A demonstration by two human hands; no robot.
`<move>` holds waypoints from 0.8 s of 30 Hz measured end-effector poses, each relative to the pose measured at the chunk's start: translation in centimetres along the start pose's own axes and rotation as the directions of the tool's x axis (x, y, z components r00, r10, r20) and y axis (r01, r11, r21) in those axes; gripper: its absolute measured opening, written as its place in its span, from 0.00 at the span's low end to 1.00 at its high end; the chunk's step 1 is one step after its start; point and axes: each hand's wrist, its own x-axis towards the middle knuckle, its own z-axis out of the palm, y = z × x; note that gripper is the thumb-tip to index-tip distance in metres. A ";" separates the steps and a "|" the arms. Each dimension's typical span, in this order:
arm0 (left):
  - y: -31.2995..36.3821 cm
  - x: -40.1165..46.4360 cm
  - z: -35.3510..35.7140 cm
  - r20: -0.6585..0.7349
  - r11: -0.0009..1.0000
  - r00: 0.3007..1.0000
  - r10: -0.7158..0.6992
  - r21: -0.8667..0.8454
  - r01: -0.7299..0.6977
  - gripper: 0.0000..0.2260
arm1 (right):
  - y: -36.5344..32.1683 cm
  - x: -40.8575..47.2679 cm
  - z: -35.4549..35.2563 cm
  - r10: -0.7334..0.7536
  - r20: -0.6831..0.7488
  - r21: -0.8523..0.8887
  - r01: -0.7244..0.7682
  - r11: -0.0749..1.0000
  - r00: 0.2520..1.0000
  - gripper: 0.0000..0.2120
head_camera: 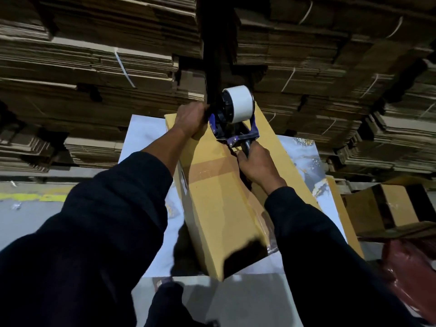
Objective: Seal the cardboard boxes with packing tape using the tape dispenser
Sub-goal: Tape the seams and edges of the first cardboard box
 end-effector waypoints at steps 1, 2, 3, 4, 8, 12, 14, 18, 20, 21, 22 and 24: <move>-0.2 0.2 0.1 -0.001 1.000 1.000 0.004 0.000 -0.004 0.11 | 0.3 -0.4 0.0 -0.003 0.003 -0.001 0.003 1.000 1.000 0.13; -0.3 0.3 0.3 -0.005 1.000 1.000 0.010 -0.003 -0.010 0.13 | 0.7 -0.8 -0.1 -0.008 0.005 -0.002 0.008 1.000 1.000 0.13; -0.3 0.4 0.4 -0.007 1.000 1.000 0.016 -0.006 -0.016 0.15 | 1.3 -1.3 -0.2 -0.012 0.005 -0.002 0.012 1.000 1.000 0.13; -0.3 0.4 0.4 -0.012 1.000 1.000 0.025 -0.009 -0.025 0.16 | 1.9 -1.9 -0.4 -0.015 0.004 -0.003 0.015 1.000 1.000 0.13; -0.4 0.3 0.5 -0.018 0.998 0.999 0.051 -0.024 -0.052 0.16 | 3.3 -3.5 -0.3 -0.013 -0.005 0.012 0.013 1.000 1.000 0.13; 0.2 0.0 1.0 0.030 0.993 0.993 0.116 0.011 -0.116 0.21 | 3.1 -3.5 -0.3 -0.021 -0.012 0.029 0.021 0.999 1.000 0.13; 0.5 -0.4 1.3 0.071 0.985 0.984 0.166 0.037 -0.169 0.26 | 3.0 -3.4 -0.5 -0.017 -0.009 0.030 0.018 0.999 1.000 0.14; 0.7 -0.6 1.5 0.106 0.981 0.980 0.167 0.085 -0.177 0.28 | 3.0 -3.5 -0.5 -0.014 -0.006 0.028 0.014 1.000 1.000 0.14; 0.7 -0.6 1.5 0.098 0.977 0.979 0.177 0.100 -0.187 0.27 | 2.8 -3.6 -0.5 -0.005 -0.004 0.028 0.005 1.000 1.000 0.14; 0.8 -0.6 1.5 0.097 0.975 0.978 0.185 0.105 -0.195 0.26 | 2.8 -3.6 -0.6 0.000 -0.002 0.028 0.000 1.000 1.000 0.14; 0.8 -0.6 1.5 0.098 0.975 0.977 0.188 0.105 -0.198 0.25 | 2.8 -3.7 -0.6 0.003 -0.001 0.026 -0.003 1.000 1.000 0.13; 0.7 -0.6 1.5 0.104 0.977 0.979 0.178 0.097 -0.188 0.24 | 2.8 -3.9 -0.7 0.002 0.002 0.021 -0.002 1.000 1.000 0.13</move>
